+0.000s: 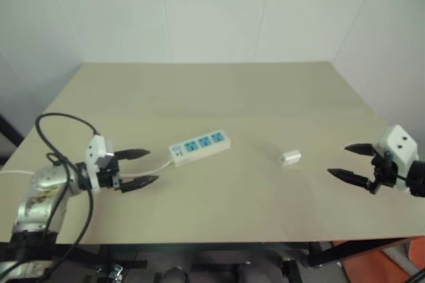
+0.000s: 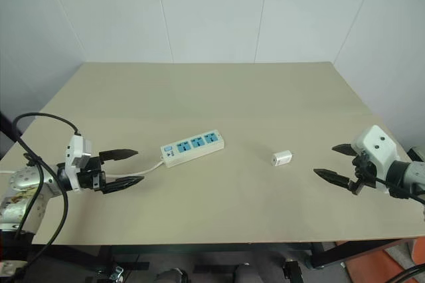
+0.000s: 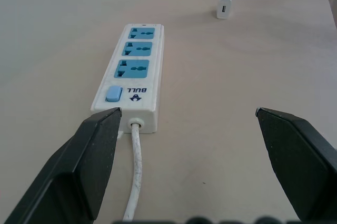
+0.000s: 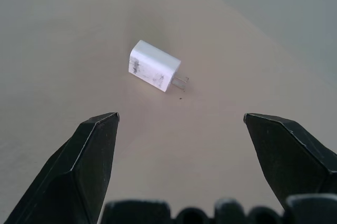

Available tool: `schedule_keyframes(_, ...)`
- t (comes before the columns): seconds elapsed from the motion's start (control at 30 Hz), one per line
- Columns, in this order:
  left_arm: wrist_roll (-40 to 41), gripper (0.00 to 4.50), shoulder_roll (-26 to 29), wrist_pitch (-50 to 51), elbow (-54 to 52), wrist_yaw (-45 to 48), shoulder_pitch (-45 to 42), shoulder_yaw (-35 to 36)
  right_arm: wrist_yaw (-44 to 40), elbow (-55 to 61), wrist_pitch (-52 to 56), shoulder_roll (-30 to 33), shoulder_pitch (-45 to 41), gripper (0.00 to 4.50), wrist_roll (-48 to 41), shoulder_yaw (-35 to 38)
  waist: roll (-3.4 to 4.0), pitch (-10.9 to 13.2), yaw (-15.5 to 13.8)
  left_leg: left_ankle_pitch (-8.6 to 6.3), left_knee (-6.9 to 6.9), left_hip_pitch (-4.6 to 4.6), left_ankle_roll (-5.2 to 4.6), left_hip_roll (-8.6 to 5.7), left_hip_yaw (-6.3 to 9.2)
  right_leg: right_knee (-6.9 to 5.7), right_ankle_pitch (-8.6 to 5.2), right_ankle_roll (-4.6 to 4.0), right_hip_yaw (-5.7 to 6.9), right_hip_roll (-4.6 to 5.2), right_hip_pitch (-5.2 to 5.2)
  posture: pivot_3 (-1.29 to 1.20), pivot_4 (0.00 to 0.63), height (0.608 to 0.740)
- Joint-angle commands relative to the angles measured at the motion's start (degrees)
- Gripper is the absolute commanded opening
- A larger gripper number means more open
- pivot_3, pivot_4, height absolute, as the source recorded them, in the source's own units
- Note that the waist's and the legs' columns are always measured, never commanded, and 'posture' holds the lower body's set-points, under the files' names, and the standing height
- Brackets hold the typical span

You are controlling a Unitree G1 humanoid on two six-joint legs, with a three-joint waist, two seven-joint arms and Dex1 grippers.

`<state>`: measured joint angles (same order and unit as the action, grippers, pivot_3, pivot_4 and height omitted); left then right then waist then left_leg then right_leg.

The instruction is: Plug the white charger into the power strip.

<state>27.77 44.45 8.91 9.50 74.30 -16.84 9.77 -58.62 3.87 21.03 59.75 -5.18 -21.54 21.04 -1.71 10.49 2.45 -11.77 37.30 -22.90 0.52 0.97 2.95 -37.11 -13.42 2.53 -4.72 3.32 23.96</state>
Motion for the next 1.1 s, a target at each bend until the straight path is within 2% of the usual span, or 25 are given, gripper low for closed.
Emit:
schedule_keyframes(0.03, -0.71, 4.48, 0.05, -1.52, 0.71, 0.63, -2.06, -0.23, 0.46, 2.17, 0.19, 0.29, 0.71, 4.5, -0.6, 3.06, 0.0, 0.0, 0.0, 0.0, 0.0, 0.0, 0.0, 0.0, 0.0, 0.0, 0.0, 0.0, 0.0, -0.01, 0.0, 0.0, 0.15, 0.74)
schedule_keyframes(0.47, -4.03, 4.48, -1.13, -4.47, 4.66, -0.81, -3.92, -1.12, -0.15, 3.2, 0.65, 0.46, 3.05, 4.5, -0.83, 4.57, 0.0, 0.0, 0.0, 0.0, 0.0, 0.0, 0.0, -0.01, -0.01, 0.01, 0.0, 0.02, -0.03, 0.0, -0.02, 0.0, 0.15, 0.74)
schedule_keyframes(0.57, -6.84, 4.48, -3.78, -7.55, 11.11, -3.55, -6.93, -2.03, 0.22, 4.16, 0.99, 0.22, 2.9, 4.5, -1.01, 4.32, 0.0, 0.0, -0.03, 0.0, 0.0, 0.01, 0.0, -0.02, -0.01, 0.01, 0.0, 0.02, -0.03, 0.0, -0.02, 0.0, 0.15, 0.74)
schedule_keyframes(0.67, -8.12, 4.48, -5.89, -9.06, 16.0, -2.45, -9.66, -3.6, 0.52, 6.33, 1.89, -0.25, 2.83, 4.5, -1.73, 3.8, -0.01, -0.01, -0.06, 0.0, 0.01, 0.0, 0.0, -0.04, 0.0, 0.01, 0.03, 0.06, -0.03, 0.0, -0.04, 0.0, 0.15, 0.74)
schedule_keyframes(0.9, -13.51, 4.48, -10.75, -13.67, 29.71, -1.24, -17.87, -8.63, 2.58, 17.66, 7.73, -2.4, 1.55, 4.5, -5.26, -0.27, -0.03, -0.02, -0.03, 0.0, 0.03, -0.05, 0.0, -0.05, 0.03, 0.01, 0.04, 0.08, -0.03, -0.01, -0.02, 0.0, 0.15, 0.74)
schedule_keyframes(1.1, -19.08, 4.48, -12.2, -16.73, 38.62, -2.3, -23.53, -11.87, 5.7, 25.96, 12.71, -4.12, -0.36, 4.5, -7.68, -4.34, -0.04, -0.02, -0.07, 0.0, 0.05, -0.13, 0.0, -0.07, 0.06, 0.03, 0.05, 0.11, -0.02, -0.01, 0.02, 0.0, 0.15, 0.74)
